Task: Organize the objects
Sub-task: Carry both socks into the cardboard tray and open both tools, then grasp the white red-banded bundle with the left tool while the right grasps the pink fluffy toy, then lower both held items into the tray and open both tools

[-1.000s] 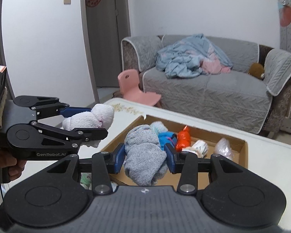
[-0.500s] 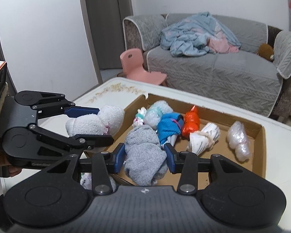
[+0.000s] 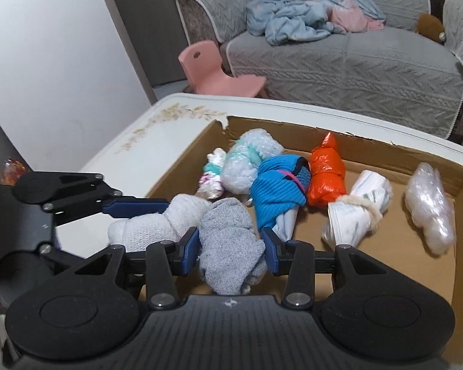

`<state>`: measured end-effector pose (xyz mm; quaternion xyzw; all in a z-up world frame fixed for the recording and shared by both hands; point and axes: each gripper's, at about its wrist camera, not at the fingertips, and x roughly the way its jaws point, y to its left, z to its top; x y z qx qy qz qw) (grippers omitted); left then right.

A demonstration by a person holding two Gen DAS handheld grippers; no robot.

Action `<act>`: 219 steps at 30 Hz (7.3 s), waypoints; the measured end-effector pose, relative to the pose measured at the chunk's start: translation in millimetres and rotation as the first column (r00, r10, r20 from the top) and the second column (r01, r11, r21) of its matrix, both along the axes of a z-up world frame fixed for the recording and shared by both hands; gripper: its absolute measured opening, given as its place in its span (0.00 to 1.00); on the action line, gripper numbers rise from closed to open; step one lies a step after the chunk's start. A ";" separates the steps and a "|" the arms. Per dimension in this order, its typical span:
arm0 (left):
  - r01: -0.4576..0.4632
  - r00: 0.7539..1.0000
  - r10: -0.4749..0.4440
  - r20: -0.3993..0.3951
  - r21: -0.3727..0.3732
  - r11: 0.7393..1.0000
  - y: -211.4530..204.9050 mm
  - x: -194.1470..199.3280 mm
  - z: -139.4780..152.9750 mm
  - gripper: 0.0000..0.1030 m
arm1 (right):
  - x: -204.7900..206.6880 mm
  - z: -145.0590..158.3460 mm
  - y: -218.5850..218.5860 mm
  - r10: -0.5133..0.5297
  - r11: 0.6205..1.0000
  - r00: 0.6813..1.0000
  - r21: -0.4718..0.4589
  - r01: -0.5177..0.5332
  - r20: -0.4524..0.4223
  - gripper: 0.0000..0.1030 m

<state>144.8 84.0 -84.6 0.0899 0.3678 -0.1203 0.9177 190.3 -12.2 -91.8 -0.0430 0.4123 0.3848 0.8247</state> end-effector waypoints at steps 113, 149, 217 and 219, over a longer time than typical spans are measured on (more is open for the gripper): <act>-0.261 0.955 0.272 0.119 -0.104 0.960 -10.2 -193.3 -36.1 0.58 | -144.6 -51.9 -165.3 -0.342 0.940 0.912 0.070 0.335 0.228 0.38; -0.218 0.950 0.239 0.200 -0.122 0.968 -31.3 -225.2 20.0 0.31 | -163.3 -13.9 -203.7 -0.322 0.947 0.893 0.109 0.303 0.315 0.35; -0.041 0.998 0.038 -0.046 -0.072 0.997 -131.5 76.7 -17.9 0.70 | 63.0 -3.9 -87.0 -0.087 0.965 0.986 -0.235 0.120 0.145 0.57; -0.043 0.998 0.040 -0.052 -0.060 0.997 -132.6 75.4 -18.1 0.71 | 62.1 -2.1 -87.7 -0.088 0.963 0.985 -0.239 0.121 0.147 0.60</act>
